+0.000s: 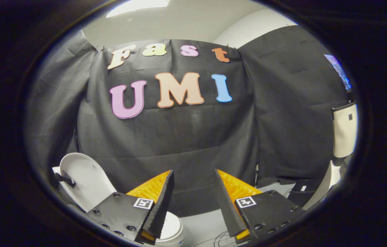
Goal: Open the toilet lid.
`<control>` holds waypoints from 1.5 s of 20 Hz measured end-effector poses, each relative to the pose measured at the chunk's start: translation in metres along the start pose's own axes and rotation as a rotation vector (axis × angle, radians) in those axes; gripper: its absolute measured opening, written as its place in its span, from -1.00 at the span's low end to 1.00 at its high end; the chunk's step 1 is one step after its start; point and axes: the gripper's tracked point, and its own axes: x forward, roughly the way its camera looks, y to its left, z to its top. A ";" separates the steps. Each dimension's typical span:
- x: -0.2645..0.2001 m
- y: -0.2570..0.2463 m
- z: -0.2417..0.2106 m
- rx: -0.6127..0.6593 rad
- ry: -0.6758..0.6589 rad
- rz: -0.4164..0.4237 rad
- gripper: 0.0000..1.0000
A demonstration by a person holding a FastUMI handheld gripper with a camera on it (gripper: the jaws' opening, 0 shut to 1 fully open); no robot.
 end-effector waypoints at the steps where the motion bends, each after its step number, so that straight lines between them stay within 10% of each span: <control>1: -0.002 -0.006 -0.001 0.004 0.001 0.004 0.45; 19: -0.003 0.014 -0.063 -0.043 0.169 0.350 0.44; 30: -0.008 -0.002 -0.085 -0.176 0.255 0.413 0.44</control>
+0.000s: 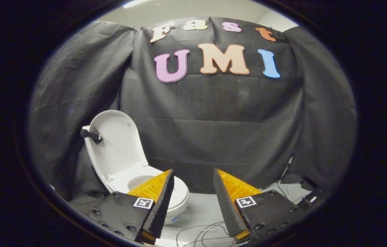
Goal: Open the toilet lid.
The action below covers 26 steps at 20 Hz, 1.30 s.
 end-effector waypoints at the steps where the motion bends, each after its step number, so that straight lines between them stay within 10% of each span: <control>1: -0.003 -0.004 -0.001 0.006 0.003 -0.002 0.44; 26: -0.049 -0.015 -0.013 0.100 0.032 0.089 0.45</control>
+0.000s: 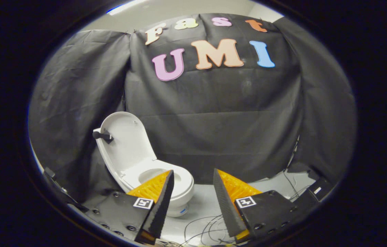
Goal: Open the toilet lid.
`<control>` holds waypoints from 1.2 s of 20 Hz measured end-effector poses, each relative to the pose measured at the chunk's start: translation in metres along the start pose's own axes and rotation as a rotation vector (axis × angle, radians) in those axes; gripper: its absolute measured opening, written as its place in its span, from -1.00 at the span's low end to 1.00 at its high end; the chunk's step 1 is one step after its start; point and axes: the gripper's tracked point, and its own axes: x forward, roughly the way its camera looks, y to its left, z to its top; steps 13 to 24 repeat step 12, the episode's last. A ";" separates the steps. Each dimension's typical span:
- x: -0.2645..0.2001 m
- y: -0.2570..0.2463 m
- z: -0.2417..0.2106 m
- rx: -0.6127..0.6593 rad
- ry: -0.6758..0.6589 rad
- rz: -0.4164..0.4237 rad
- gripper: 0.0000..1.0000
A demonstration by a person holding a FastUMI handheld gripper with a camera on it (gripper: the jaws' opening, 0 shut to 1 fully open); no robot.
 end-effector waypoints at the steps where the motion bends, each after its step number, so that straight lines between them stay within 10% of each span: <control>1: -0.009 0.000 0.007 0.005 -0.012 -0.002 0.45; 24: -0.037 -0.001 0.030 0.050 -0.148 0.019 0.45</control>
